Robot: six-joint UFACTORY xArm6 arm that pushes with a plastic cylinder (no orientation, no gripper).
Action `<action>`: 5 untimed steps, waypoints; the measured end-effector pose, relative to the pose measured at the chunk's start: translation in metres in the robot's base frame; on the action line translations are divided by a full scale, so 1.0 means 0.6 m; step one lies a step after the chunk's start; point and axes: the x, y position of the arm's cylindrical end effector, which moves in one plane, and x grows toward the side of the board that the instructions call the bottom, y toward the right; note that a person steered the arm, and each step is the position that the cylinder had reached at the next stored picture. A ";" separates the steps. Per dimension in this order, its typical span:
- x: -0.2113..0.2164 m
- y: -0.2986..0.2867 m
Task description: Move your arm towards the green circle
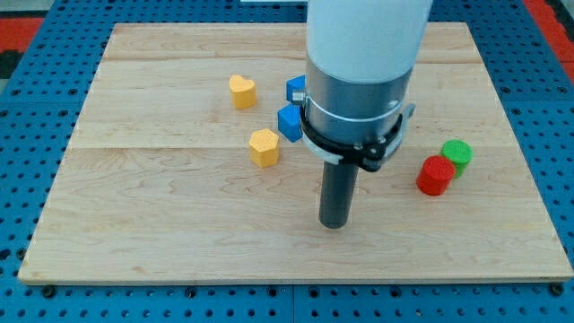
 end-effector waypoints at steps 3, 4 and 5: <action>0.016 0.260; 0.004 0.351; -0.056 0.354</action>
